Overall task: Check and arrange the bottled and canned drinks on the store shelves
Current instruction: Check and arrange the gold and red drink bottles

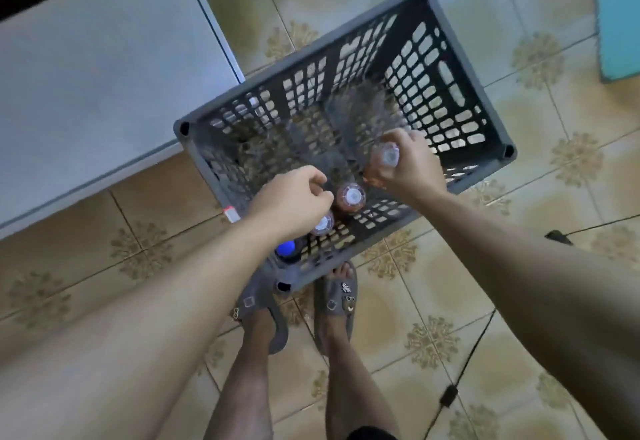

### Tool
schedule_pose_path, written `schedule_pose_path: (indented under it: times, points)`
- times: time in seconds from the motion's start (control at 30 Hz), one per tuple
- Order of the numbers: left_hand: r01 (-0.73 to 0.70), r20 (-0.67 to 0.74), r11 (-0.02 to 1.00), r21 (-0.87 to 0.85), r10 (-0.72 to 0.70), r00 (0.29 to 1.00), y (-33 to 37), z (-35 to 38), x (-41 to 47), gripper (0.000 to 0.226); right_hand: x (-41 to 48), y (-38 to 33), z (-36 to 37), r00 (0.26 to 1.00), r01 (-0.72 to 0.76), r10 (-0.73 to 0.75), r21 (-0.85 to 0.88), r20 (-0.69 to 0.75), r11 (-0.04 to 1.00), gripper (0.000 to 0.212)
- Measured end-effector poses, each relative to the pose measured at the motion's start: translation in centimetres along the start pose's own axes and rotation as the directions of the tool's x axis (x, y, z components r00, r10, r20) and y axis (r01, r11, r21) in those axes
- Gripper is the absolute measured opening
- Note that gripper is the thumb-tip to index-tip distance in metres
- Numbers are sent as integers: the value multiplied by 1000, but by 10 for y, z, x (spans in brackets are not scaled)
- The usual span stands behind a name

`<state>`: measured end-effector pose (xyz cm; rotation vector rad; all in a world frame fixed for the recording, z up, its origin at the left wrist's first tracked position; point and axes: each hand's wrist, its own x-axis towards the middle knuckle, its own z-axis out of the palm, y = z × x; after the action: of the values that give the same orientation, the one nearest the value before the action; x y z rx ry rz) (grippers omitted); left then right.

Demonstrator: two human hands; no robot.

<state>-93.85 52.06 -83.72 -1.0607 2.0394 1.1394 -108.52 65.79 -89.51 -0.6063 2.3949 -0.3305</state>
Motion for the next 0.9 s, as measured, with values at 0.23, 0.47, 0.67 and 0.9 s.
schedule_pose_path:
  times: [0.23, 0.47, 0.67, 0.9]
  points:
    - [-26, 16, 998, 63, 25, 1000, -16, 12, 50, 30, 38, 40, 66, 983, 25, 24, -260, 184, 965, 30]
    - [-22, 50, 996, 87, 18, 999, -14, 16, 42, 31, 42, 43, 57, 964, -28, 109, -317, 241, 948, 36]
    - [-31, 51, 988, 149, 24, 998, 25, 5, -13, 29, 9, 17, -13, 973, -68, 128, -289, 194, 955, 35]
    - [-114, -49, 980, 162, 123, 991, 111, -62, -134, 33, -73, -52, -165, 986, -112, 132, -183, 99, 977, 20]
